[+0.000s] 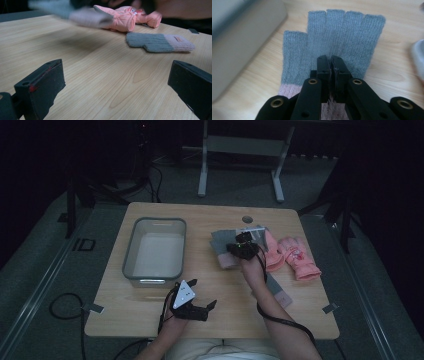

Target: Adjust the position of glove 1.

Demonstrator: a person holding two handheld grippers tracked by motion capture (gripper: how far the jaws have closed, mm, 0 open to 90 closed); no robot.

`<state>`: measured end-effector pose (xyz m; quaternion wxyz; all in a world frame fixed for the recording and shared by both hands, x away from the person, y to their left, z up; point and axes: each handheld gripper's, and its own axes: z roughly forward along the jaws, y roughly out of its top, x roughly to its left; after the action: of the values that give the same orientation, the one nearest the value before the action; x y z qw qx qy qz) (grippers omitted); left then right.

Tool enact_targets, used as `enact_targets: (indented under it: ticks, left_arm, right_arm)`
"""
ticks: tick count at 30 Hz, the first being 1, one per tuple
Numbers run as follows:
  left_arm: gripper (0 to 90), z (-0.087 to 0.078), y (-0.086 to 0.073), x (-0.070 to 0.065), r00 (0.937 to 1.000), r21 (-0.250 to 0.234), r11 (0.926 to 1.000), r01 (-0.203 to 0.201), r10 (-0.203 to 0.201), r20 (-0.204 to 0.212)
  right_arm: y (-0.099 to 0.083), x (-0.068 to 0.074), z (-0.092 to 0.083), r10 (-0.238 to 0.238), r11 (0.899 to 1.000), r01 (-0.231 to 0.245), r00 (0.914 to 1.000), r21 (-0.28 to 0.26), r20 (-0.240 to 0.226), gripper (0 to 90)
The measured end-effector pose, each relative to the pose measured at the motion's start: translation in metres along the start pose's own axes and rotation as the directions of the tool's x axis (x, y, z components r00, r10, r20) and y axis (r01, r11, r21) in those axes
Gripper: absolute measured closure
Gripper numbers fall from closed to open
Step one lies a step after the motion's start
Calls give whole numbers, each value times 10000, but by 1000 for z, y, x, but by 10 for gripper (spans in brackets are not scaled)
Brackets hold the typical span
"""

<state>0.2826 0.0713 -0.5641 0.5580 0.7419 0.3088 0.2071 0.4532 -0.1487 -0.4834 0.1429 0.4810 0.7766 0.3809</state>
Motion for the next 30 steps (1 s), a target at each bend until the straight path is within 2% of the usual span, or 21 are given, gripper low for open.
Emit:
enact_targets:
  ticks: [3,4,5,6,8,10,11,14,15,19,20,21,24,26,30]
  left_arm:
    - [4,0,0,0,10000,21,10000,6,-6,-11]
    - [4,0,0,0,10000,37,10000,-12,12,-8]
    - [4,1,0,0,10000,46,10000,-45,45,-25]
    - [4,1,0,-1,10000,33,10000,-69,69,-30]
    - [4,1,0,-1,9999,41,9999,-104,104,-30]
    - [4,0,0,-1,9999,30,9999,-96,96,-41]
    - [4,0,0,-1,9999,25,9999,-118,118,-45]
    - [4,0,0,-1,9998,13,9999,-166,166,-109]
    - [4,0,0,-1,9998,6,9999,-155,155,-131]
    - [4,0,0,-1,9998,-22,10000,-96,96,-146]
    - [4,0,0,-1,9998,-37,10000,-77,77,-156]
    - [4,0,0,-1,9999,-28,10000,-65,65,-151]
    - [4,0,0,-1,9999,-49,10000,-55,54,-149]
    - [4,0,0,-1,9999,-57,10000,-43,42,-134]
    - [4,0,0,-1,9999,-50,10000,-46,46,-109]
  right_arm:
    - [-2,13,-29,313,9981,-305,9994,-529,143,861]
    - [-2,13,-29,313,9981,-305,9994,-529,143,861]
    - [-10,24,-45,447,9961,-424,9986,-768,288,861]
    - [-10,24,-45,447,9961,-424,9986,-768,288,861]
    - [-28,37,-57,670,9937,-630,9969,-922,402,861]
    - [-33,40,-58,743,9931,-700,9963,-940,422,861]
    - [-47,46,-60,817,9929,-757,9946,-920,640,861]
    - [-56,49,-58,919,9928,-851,9925,-841,809,861]
    - [-63,51,-52,1164,9914,-1104,9893,-710,876,861]
    - [-76,54,-39,1371,9900,-1324,9845,-489,1093,861]
    - [-80,54,-36,1497,9884,-1456,9823,-438,1127,861]
    - [-89,53,-26,1831,9831,-1807,9755,-304,1220,860]
    - [-92,52,-24,2013,9795,-1995,9718,-271,1225,860]
    - [-101,50,-9,2529,9670,-2548,9593,-10,1257,845]
    - [-106,50,-3,2686,9627,-2707,9544,-14,1300,825]
